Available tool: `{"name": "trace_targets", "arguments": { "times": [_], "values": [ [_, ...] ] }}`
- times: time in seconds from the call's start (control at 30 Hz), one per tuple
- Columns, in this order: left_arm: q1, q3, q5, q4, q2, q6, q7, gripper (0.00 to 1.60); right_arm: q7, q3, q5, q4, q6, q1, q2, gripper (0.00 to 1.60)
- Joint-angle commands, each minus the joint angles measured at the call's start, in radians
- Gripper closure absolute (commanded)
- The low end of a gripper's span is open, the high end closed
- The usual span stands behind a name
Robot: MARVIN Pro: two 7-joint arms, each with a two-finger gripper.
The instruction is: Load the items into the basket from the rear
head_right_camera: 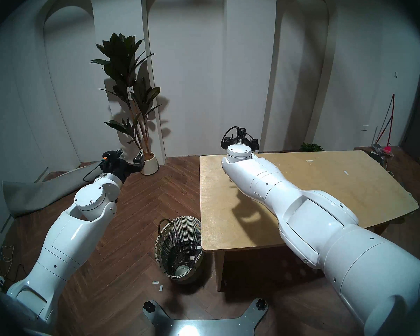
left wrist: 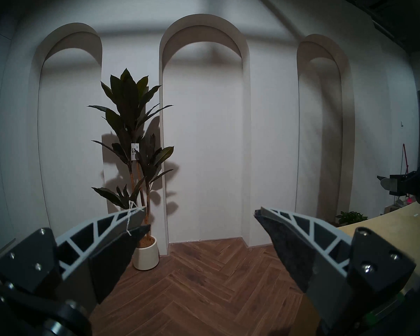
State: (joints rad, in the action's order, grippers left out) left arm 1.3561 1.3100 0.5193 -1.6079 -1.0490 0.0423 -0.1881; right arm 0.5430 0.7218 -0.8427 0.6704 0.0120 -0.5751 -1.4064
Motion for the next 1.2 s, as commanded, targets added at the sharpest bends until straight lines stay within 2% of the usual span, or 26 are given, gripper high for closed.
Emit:
{"name": "trace_targets", "arguments": {
  "times": [0.0, 0.33, 1.17],
  "values": [
    [-0.043, 0.002, -0.004, 0.002, -0.007, -0.001, 0.002, 0.0, -0.056, 0.021, -0.018, 0.057, -0.016, 0.012, 0.043, 0.0],
    [-0.063, -0.005, -0.011, 0.021, -0.024, -0.001, 0.009, 0.0, -0.138, 0.042, -0.058, 0.108, -0.014, -0.008, 0.081, 0.0],
    [-0.108, -0.031, -0.034, 0.085, -0.07, 0.0, 0.027, 0.0, -0.364, 0.045, -0.154, 0.256, -0.008, -0.129, 0.16, 0.0]
  ]
}}
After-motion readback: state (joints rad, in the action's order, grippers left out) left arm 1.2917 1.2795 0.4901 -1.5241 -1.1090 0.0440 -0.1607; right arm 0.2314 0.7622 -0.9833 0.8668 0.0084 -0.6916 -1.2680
